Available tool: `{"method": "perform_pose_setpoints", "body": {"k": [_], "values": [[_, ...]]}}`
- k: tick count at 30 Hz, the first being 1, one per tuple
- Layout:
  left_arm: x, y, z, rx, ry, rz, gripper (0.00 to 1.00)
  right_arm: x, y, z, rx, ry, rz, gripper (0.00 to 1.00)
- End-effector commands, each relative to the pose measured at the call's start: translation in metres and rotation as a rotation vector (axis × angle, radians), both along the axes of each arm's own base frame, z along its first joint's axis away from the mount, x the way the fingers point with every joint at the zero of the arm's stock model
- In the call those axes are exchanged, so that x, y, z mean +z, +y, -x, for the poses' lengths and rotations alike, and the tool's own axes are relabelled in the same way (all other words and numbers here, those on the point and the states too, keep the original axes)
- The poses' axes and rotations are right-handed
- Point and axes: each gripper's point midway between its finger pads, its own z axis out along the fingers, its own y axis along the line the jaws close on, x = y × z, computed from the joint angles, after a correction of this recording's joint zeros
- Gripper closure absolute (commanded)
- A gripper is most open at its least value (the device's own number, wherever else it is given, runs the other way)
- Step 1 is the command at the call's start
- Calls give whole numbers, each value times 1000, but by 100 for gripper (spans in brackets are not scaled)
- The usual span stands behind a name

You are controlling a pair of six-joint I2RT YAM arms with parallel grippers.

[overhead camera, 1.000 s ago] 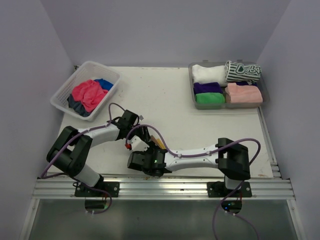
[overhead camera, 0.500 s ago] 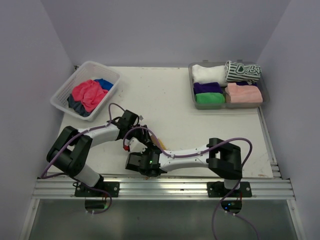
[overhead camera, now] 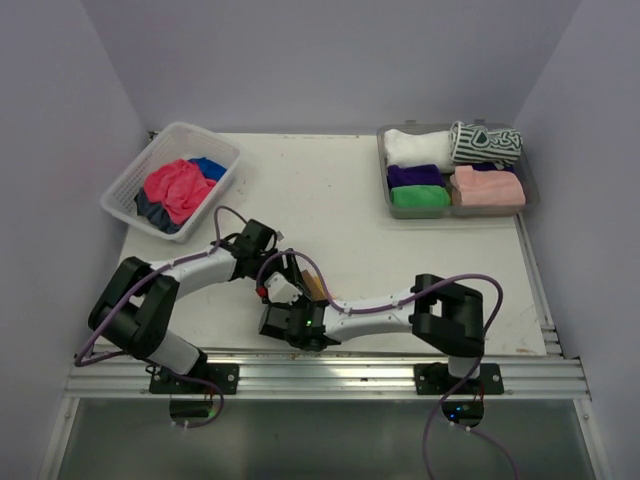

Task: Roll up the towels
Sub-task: Roll the towel, then place the rolled towel into the container

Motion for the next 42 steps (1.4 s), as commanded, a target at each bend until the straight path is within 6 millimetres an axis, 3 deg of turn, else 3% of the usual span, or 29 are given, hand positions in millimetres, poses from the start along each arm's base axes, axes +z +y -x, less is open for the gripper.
{"method": "perform_pose_setpoints", "body": {"k": [1, 3, 4, 6, 7, 9, 13, 25, 28, 33, 42], "values": [[30, 1, -19, 15, -87, 18, 30, 1, 2, 0, -44, 94, -171, 75], [39, 6, -26, 29, -104, 21, 27, 10, 12, 3, -35, 156, -289, 77], [44, 8, -29, 27, -126, 23, 26, 5, 4, 1, -48, 177, -301, 77], [47, 13, -32, 35, -132, 17, 24, 17, 12, 4, -35, 222, -408, 77], [48, 14, -33, 36, -137, 17, 24, 14, 6, 2, -57, 244, -429, 77], [47, 15, -32, 29, -139, 13, 23, 25, 12, 3, -44, 285, -519, 77], [38, 15, -25, 14, -120, 19, 23, 26, 2, -2, -80, 348, -605, 76], [23, -17, -21, -31, -109, 83, 26, 35, -7, 1, -105, 415, -709, 76], [16, -22, -20, -40, -93, 89, 27, 34, -11, 1, -128, 418, -710, 68], [8, -25, -17, -54, -75, 83, 28, 33, -21, -3, -174, 401, -665, 38], [7, -25, -15, -59, -72, 80, 29, 24, -21, -3, -199, 429, -620, 37]]}}
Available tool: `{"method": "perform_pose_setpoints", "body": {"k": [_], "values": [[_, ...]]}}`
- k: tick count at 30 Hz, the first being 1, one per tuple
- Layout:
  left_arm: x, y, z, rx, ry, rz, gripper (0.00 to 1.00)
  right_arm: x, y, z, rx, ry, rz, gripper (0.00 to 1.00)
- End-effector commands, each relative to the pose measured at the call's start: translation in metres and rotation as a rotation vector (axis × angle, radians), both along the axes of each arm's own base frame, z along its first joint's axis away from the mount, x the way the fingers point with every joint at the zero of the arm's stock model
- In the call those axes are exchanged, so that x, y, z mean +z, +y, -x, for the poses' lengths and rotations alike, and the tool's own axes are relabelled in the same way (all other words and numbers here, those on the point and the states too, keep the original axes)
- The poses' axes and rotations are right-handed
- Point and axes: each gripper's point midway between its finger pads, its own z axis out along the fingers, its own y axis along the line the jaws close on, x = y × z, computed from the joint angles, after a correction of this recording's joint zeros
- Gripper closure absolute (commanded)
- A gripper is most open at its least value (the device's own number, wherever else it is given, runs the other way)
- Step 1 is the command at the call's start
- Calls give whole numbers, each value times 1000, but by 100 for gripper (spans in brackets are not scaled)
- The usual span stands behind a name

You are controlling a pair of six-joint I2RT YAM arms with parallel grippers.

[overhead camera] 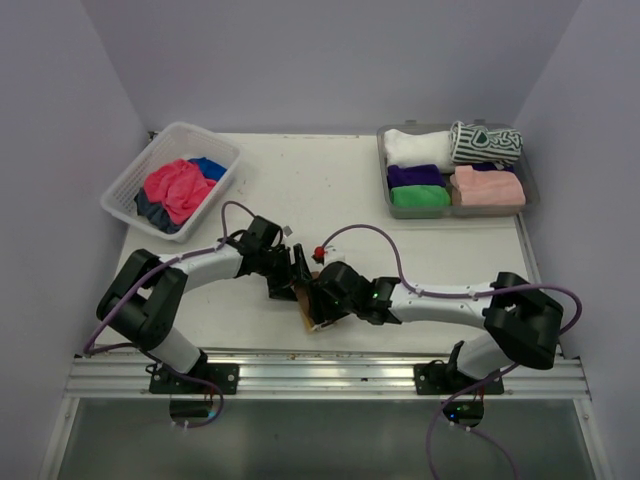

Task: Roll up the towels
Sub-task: Place the rolled towel into the container

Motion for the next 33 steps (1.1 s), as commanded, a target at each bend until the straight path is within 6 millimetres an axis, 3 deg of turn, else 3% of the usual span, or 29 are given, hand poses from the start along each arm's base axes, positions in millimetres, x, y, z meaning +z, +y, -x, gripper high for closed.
{"method": "perform_pose_setpoints", "body": {"k": [1, 12, 17, 23, 33], "values": [[4, -6, -3, -7, -23, 31, 29, 5, 5, -6, -24, 6, 3, 37], [7, -7, -3, -11, -29, 34, 29, -17, 17, -4, -15, 61, 28, 37], [26, -10, -10, -29, -70, 59, 28, -27, 14, -2, -30, 87, 44, 51], [63, -6, -32, -20, -145, 87, 24, -30, 4, -4, -84, 91, 30, 80], [84, 19, -47, 24, -176, 111, 23, -16, -18, -12, -208, 75, 0, 90]]}}
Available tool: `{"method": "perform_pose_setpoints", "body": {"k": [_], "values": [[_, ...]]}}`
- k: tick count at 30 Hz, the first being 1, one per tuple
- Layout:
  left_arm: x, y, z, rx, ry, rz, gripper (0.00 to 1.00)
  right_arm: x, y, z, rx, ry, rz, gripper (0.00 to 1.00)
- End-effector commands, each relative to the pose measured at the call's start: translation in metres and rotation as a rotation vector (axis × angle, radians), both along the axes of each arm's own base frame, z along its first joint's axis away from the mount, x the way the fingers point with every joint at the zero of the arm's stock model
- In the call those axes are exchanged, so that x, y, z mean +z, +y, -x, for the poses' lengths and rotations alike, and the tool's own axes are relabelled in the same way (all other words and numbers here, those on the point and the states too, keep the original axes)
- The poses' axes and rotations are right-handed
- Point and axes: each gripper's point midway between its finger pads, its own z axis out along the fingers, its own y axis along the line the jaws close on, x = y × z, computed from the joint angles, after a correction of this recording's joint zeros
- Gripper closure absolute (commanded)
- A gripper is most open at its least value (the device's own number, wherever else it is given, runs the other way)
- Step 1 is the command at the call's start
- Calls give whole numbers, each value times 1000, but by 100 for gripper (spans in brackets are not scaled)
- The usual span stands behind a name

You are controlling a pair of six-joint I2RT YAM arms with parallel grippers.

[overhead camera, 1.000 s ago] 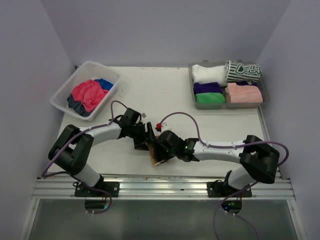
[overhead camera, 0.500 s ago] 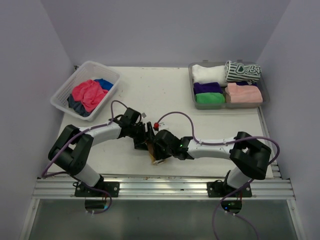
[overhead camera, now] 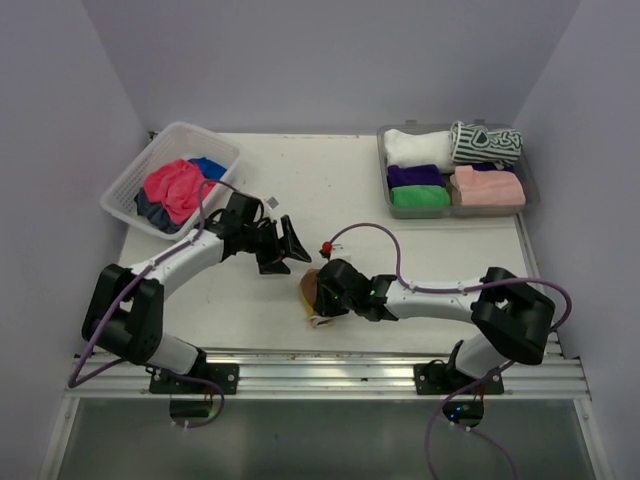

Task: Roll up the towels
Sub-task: Place the rolled towel into the container

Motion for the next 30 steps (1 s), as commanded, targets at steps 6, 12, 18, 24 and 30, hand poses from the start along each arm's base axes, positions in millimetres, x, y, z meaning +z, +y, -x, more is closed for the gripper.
{"method": "perform_pose_setpoints", "body": {"k": [6, 12, 18, 24, 30], "values": [[34, 32, -17, 27, -80, 18, 23, 22, -50, -13, -204, -26, 48, 98], [51, 64, -33, 82, -123, 4, 23, 66, -94, -42, -355, -69, 11, 99], [58, 82, -42, 120, -135, 15, 23, 123, -156, -86, -609, -133, 16, 100], [56, 81, -43, 110, -125, 33, 24, 170, -208, -144, -865, -173, -48, 100], [55, 86, -43, 103, -117, 38, 24, 227, -247, -208, -1061, -256, -133, 100]]}}
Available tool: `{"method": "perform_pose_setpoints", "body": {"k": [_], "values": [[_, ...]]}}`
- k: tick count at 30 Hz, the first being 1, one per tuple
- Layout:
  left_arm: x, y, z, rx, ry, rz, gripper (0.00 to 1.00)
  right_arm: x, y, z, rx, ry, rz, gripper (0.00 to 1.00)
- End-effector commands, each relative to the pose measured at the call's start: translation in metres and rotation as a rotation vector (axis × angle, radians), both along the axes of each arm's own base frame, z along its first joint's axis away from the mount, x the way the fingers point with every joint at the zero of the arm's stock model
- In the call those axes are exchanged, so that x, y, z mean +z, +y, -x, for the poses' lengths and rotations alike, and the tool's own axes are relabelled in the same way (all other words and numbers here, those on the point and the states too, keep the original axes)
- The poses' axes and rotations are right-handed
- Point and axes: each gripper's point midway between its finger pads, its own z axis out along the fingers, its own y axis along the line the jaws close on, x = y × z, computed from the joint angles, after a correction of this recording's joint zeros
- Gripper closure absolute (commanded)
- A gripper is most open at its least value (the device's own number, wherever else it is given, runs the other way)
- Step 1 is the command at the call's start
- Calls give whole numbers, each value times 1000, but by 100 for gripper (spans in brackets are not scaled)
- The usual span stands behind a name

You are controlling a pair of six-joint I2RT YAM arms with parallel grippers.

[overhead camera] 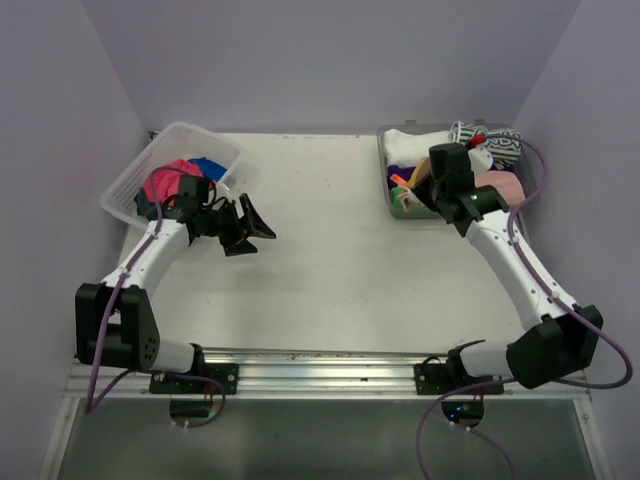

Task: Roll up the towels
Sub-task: Place the rolled towel into the container

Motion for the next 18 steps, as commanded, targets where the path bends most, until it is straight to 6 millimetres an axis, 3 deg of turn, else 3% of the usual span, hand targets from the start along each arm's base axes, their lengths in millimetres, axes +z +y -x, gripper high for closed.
{"method": "perform_pose_setpoints", "body": {"k": [1, 3, 4, 6, 9, 11, 12, 14, 15, 18], "values": [[12, 3, -4, -28, -34, 20, 24, 25, -22, -37, -141, -55, -14, 100], [9, 2, -3, -35, -26, 27, 24, 40, -31, -57, -192, -89, -26, 100], [8, 2, -2, -35, -20, 29, 24, 33, -32, -68, -217, -76, -32, 100], [6, 2, -2, -39, -16, 34, 24, 44, -41, -83, -281, -115, -33, 100], [0, 1, 1, -49, 0, 40, 24, 39, -48, -106, -362, -128, -53, 100], [-2, 1, 2, -55, 8, 40, 24, 25, -49, -117, -410, -109, -68, 100], [-3, 2, 2, -57, 10, 40, 24, 30, -50, -123, -426, -124, -78, 100], [-5, 2, 3, -59, 19, 42, 24, 11, -52, -129, -472, -77, -76, 100], [-6, 1, 4, -62, 21, 44, 24, 13, -54, -134, -498, -87, -92, 100], [-9, 1, 5, -62, 30, 48, 24, -8, -52, -145, -526, -46, -109, 100]]}}
